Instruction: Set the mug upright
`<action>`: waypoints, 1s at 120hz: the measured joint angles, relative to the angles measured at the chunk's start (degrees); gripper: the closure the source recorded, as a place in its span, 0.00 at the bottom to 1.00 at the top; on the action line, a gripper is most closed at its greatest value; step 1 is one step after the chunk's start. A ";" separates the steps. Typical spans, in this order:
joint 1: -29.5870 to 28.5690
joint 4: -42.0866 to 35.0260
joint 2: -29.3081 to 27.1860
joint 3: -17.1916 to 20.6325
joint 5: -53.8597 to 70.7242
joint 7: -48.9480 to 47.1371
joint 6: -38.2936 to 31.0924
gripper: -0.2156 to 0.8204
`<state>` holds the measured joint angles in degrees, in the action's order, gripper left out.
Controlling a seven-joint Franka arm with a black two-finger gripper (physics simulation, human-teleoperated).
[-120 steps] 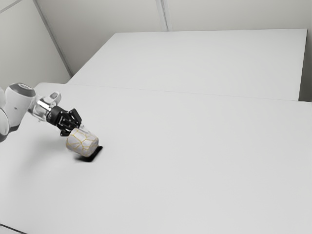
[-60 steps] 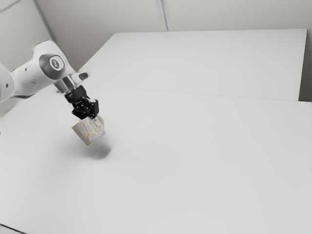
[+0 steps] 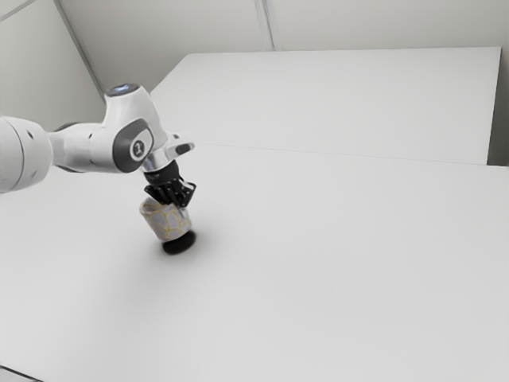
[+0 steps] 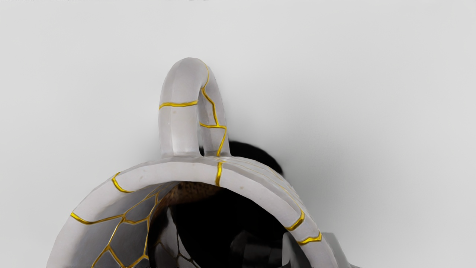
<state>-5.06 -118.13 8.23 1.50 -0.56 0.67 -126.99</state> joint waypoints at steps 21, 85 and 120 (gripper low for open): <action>0.60 -0.11 2.99 -0.01 0.68 -4.04 -3.13 0.96; 3.45 1.68 -2.98 -1.07 2.77 -8.78 -0.80 0.30; 3.60 13.61 -4.71 -0.55 8.01 -9.62 11.30 0.23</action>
<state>-1.46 -104.52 3.52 0.95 7.45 -8.95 -115.68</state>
